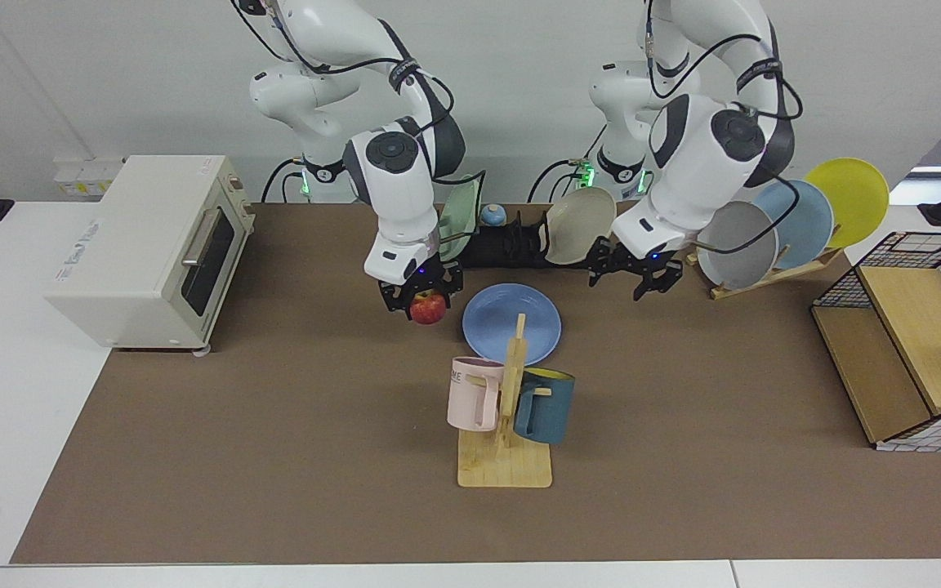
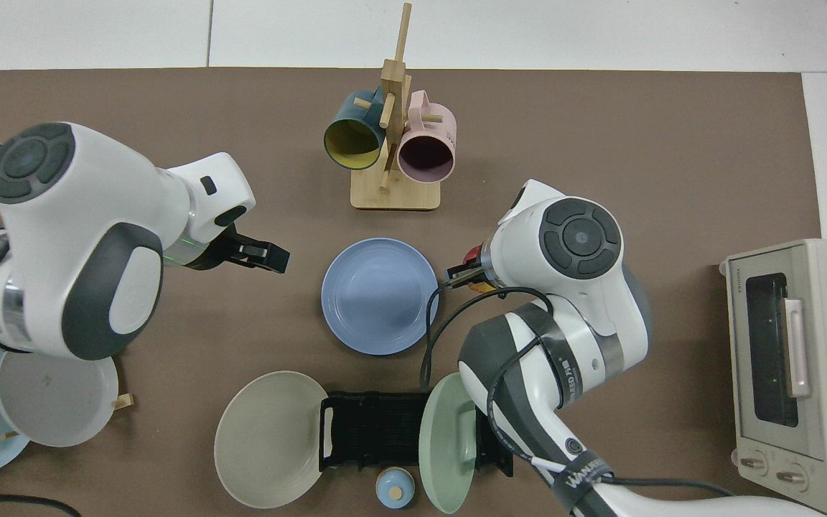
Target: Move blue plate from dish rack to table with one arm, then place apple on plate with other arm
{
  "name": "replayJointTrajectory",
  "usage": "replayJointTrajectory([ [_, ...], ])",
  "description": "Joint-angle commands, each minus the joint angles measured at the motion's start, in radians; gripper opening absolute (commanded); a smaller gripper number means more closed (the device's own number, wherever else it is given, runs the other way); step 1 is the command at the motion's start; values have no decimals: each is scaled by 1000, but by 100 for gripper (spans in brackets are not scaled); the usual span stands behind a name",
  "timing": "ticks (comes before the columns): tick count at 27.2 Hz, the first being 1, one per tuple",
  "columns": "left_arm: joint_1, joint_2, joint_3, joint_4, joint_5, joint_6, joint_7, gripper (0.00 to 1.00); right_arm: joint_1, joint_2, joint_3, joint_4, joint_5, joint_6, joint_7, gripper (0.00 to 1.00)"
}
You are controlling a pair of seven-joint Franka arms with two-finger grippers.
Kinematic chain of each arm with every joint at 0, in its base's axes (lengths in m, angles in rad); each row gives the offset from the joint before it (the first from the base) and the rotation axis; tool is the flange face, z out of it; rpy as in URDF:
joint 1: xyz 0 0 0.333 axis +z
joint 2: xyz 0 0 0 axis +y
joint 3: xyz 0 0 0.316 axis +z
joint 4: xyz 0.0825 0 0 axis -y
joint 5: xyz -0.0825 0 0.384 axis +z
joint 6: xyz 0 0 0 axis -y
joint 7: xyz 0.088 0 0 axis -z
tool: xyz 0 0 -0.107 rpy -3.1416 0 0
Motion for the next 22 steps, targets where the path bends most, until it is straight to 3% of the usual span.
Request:
replayJointTrajectory([
  [1, -6, -68, 44, 85, 74, -159, -15, 86, 56, -12, -7, 2, 13, 11, 115, 0],
  [8, -4, -117, 63, 173, 180, -305, -9, 93, 146, 8, -7, 14, 19, 63, 276, 0],
  [12, 7, -182, 63, 170, 196, -357, -6, 99, 212, 66, -7, 64, 77, 92, 328, 0],
  [22, 30, -197, 69, 165, 196, -414, -13, 100, 229, 165, -7, 77, 97, 239, 174, 0],
])
